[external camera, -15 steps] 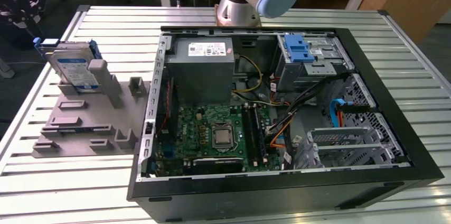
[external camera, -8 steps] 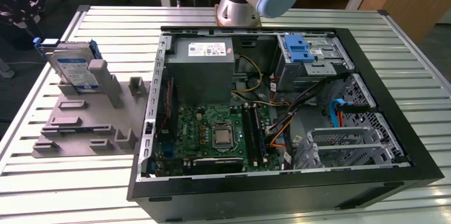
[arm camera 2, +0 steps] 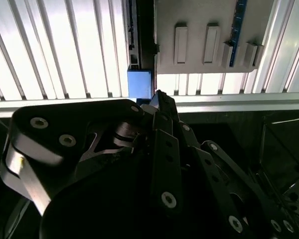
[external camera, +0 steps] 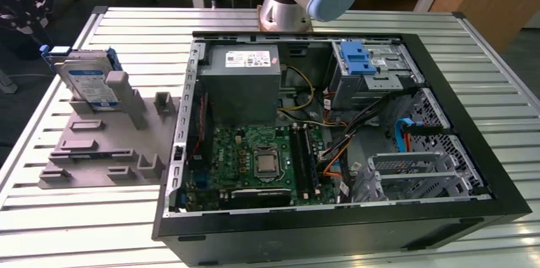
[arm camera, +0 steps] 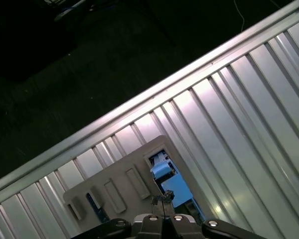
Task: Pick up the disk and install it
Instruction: 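Pick up the disk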
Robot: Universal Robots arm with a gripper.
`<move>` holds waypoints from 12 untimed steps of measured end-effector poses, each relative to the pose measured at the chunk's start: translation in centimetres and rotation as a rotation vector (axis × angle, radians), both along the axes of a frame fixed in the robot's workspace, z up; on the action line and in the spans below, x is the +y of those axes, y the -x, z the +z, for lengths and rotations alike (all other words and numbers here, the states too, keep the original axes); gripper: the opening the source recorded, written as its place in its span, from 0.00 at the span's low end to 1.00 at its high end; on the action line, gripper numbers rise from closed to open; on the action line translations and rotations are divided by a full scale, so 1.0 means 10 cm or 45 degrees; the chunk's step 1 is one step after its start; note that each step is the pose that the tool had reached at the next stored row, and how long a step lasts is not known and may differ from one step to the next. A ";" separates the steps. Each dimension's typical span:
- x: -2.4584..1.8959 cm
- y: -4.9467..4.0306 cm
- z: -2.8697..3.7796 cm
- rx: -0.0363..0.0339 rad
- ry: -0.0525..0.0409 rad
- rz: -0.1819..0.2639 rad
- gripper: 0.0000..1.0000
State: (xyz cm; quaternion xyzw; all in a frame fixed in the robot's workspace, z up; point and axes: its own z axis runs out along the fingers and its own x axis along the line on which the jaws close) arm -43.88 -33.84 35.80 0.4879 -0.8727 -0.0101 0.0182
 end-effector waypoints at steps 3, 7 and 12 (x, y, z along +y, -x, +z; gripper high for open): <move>0.000 0.001 0.001 -0.0025 -0.002 0.033 0.11; 0.000 0.000 0.000 -0.0118 -0.026 0.063 0.11; 0.000 -0.001 -0.003 -0.0211 -0.040 0.122 0.11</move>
